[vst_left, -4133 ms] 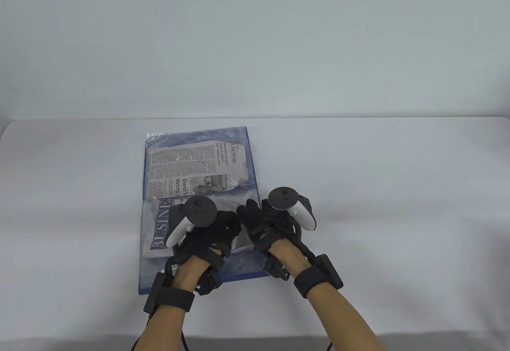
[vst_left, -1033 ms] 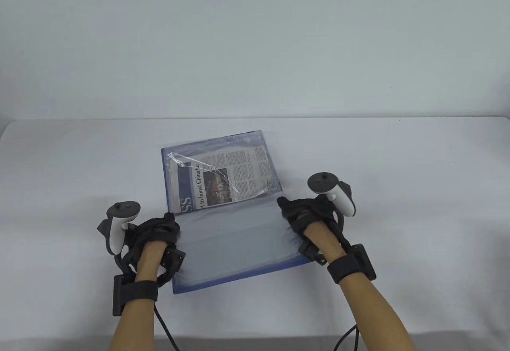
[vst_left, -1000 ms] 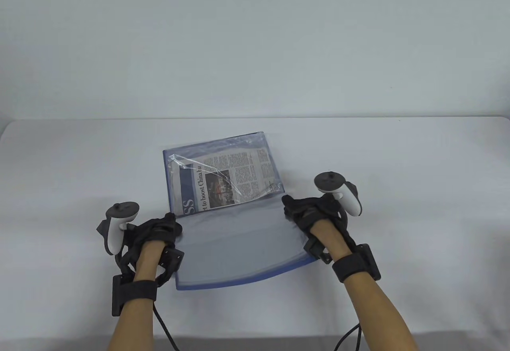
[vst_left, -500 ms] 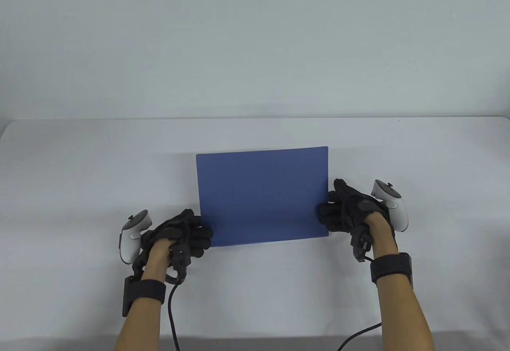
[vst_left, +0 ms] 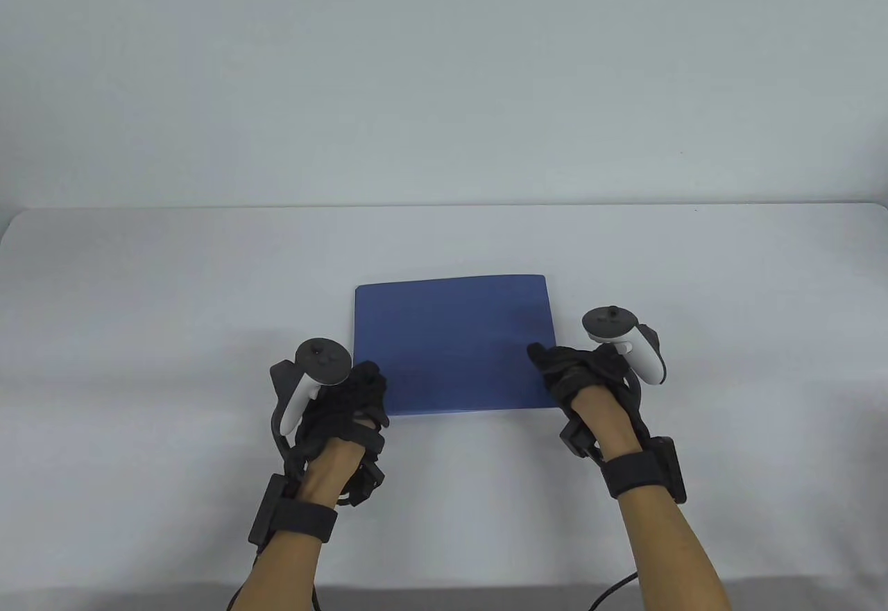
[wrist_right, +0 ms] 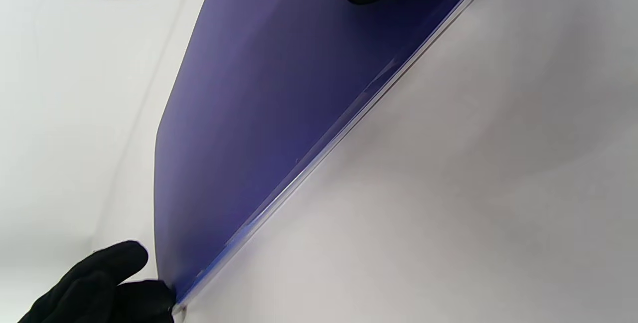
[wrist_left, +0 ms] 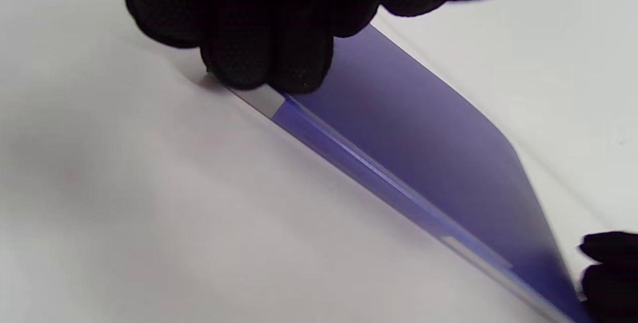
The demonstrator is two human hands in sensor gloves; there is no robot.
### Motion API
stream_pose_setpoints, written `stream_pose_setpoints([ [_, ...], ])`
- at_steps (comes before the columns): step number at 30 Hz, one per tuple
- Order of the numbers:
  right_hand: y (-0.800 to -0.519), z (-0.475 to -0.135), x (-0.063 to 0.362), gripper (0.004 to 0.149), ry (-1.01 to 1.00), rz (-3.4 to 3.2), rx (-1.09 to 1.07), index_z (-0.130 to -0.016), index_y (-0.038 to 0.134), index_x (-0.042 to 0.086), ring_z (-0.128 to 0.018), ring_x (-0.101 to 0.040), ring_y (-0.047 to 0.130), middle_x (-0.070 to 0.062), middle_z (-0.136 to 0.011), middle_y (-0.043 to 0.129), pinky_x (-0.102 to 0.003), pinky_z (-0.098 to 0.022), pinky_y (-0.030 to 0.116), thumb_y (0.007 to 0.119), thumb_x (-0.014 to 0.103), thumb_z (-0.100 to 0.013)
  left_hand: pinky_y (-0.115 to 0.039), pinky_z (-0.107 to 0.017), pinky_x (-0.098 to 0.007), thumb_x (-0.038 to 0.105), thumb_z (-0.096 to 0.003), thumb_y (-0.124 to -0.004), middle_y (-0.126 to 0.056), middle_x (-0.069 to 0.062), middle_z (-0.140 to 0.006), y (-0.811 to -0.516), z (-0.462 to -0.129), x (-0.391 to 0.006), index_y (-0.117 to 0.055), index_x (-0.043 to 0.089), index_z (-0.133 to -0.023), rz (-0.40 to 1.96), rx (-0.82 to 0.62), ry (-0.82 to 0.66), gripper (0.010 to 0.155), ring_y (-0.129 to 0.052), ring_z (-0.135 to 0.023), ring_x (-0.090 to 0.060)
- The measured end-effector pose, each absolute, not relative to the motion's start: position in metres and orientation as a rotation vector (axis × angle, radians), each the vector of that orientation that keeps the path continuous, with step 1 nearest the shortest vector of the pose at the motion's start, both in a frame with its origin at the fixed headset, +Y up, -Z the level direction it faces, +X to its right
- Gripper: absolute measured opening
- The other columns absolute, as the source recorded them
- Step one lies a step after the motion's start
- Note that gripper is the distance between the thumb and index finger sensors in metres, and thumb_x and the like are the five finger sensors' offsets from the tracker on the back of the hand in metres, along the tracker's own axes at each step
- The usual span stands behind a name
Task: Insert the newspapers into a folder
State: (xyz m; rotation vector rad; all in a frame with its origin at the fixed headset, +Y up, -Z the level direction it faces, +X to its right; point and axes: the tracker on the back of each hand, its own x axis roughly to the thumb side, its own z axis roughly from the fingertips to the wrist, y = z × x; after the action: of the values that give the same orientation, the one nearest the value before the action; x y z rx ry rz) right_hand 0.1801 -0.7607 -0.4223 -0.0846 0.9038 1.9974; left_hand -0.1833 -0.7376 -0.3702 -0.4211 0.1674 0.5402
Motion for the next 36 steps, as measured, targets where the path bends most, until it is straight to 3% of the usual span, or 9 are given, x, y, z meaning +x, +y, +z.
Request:
stream_pose_setpoints([
  [3,-0.765,-0.422,0.176,0.079,0.923,1.884,-0.073,-0.107,0.026,-0.005,-0.085,-0.055,0.045,-0.030,-0.098,0.039,-0.068,-0.062,0.032,0.056,0.051,-0.060,-0.044,-0.085,-0.056,0.051,-0.0625,-0.062,-0.036,-0.007,-0.122,-0.747,-0.373,-0.173,-0.047,0.043,-0.118,0.275,-0.514,0.145,0.058,-0.045,-0.107,-0.037],
  [7,-0.763,-0.421,0.179,0.079,0.859,1.877,-0.136,-0.106,0.027,-0.006,-0.084,-0.054,0.048,-0.030,-0.097,0.041,-0.069,-0.062,0.035,0.056,0.051,-0.060,-0.008,-0.079,-0.064,0.049,-0.0626,-0.060,0.032,-0.010,-0.103,-0.778,-0.372,-0.163,0.015,0.041,-0.106,0.281,-0.821,0.052,0.087,0.023,-0.097,-0.045],
  [12,-0.756,-0.413,0.188,0.082,0.852,2.218,-0.413,-0.106,0.021,-0.006,-0.088,-0.057,0.039,-0.033,-0.100,0.033,-0.071,-0.062,0.032,0.057,0.052,-0.060,-0.003,-0.079,-0.065,0.053,-0.0616,-0.064,0.017,-0.010,-0.110,-0.769,-0.375,-0.164,0.007,0.041,-0.110,0.196,-0.765,0.061,0.087,0.020,-0.102,-0.043],
  [16,-0.760,-0.414,0.173,0.082,0.871,1.950,-0.232,-0.106,0.020,-0.006,-0.084,-0.058,0.047,-0.036,-0.097,0.038,-0.069,-0.061,0.041,0.056,0.052,-0.060,-0.004,-0.080,-0.066,0.056,-0.0597,-0.066,0.010,-0.013,-0.106,-0.771,-0.373,-0.156,0.017,0.040,-0.105,0.154,-0.769,0.027,0.096,0.007,-0.103,-0.048],
  [18,-0.759,-0.411,0.170,0.085,0.887,1.827,-0.237,-0.105,0.017,-0.007,-0.085,-0.061,0.037,-0.038,-0.097,0.027,-0.071,-0.061,0.035,0.057,0.052,-0.060,-0.009,-0.081,-0.067,0.059,-0.0576,-0.066,0.001,-0.017,-0.106,-0.769,-0.373,-0.154,0.013,0.039,-0.108,0.077,-0.752,0.041,0.096,-0.002,-0.103,-0.051],
  [21,-0.752,-0.409,0.179,0.082,0.851,1.734,-0.231,-0.105,0.025,-0.009,-0.077,-0.052,0.060,-0.033,-0.093,0.046,-0.065,-0.056,0.054,0.057,0.052,-0.060,-0.012,-0.079,-0.071,0.063,-0.0558,-0.061,-0.001,-0.021,-0.105,-0.770,-0.374,-0.159,0.013,0.035,-0.109,0.073,-0.757,0.086,0.095,-0.005,-0.101,-0.056],
  [29,-0.731,-0.404,0.173,0.080,0.821,1.366,-0.019,-0.103,0.035,-0.012,-0.068,-0.051,0.066,-0.035,-0.091,0.056,-0.061,-0.050,0.065,0.056,0.051,-0.060,-0.021,-0.087,-0.064,0.064,-0.0533,-0.059,-0.004,-0.009,-0.117,-0.765,-0.378,-0.185,-0.004,0.046,-0.114,0.195,-0.605,0.206,0.084,-0.010,-0.113,-0.044],
  [33,-0.707,-0.397,0.150,0.078,0.782,1.423,0.078,-0.099,0.041,-0.016,-0.061,-0.051,0.071,-0.036,-0.088,0.062,-0.060,-0.046,0.068,0.056,0.050,-0.060,-0.022,-0.086,-0.067,0.062,-0.0556,-0.059,0.005,-0.008,-0.119,-0.762,-0.379,-0.181,0.004,0.027,-0.112,0.213,-0.612,0.151,0.091,-0.001,-0.114,-0.045],
  [36,-0.676,-0.391,0.134,0.078,0.696,1.545,0.191,-0.100,0.039,-0.015,-0.060,-0.048,0.073,-0.035,-0.089,0.061,-0.058,-0.045,0.069,0.056,0.050,-0.060,-0.039,-0.089,-0.063,0.057,-0.0577,-0.059,-0.020,-0.007,-0.126,-0.749,-0.377,-0.181,-0.016,0.025,-0.117,0.158,-0.472,0.175,0.080,-0.028,-0.120,-0.041],
])
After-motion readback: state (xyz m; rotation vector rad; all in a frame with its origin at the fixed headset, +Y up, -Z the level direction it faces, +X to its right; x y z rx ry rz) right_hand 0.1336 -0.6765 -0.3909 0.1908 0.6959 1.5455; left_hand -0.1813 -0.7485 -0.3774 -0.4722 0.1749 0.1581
